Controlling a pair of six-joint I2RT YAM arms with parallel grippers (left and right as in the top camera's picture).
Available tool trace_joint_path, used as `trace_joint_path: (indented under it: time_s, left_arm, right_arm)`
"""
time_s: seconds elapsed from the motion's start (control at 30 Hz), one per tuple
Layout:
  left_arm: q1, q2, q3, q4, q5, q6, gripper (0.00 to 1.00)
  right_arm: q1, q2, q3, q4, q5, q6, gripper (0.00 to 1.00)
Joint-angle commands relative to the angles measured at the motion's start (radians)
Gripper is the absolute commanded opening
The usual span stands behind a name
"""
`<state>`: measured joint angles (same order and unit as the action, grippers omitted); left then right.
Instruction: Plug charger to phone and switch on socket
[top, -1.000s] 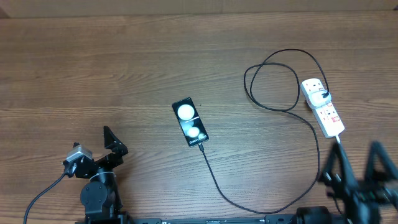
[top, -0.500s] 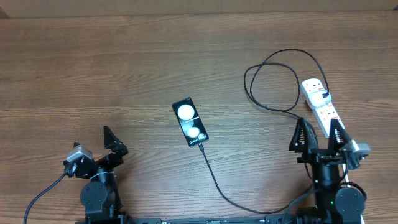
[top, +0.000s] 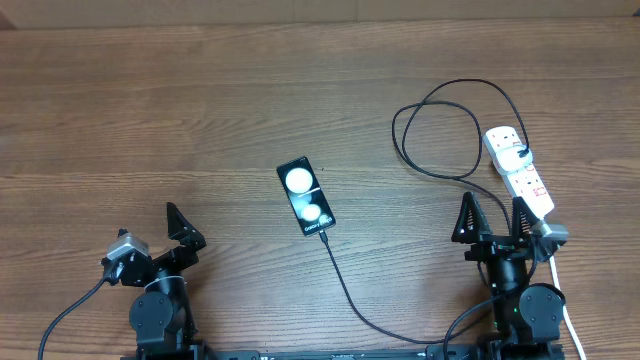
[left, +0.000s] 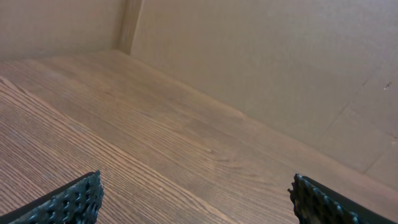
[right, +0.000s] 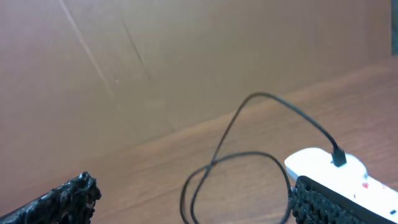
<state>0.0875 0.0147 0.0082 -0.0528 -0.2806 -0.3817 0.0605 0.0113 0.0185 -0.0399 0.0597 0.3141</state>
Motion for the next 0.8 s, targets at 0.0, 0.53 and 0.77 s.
trace_joint_path:
  time_s: [0.0,0.53,0.77]
  left_arm:
    - [0.008,-0.010,-0.003,0.002,-0.010,0.023,0.99]
    - [0.008,-0.010,-0.003,0.002,-0.010,0.023,1.00]
    - [0.008,-0.010,-0.003,0.002,-0.010,0.023,1.00]
  right_arm:
    - [0.001,-0.008,-0.011,0.010,0.010,0.000,1.00]
    - [0.001,-0.008,-0.012,0.004,0.010,0.000,1.00]
    - [0.001,-0.008,-0.012,-0.032,0.010,0.000,1.00]
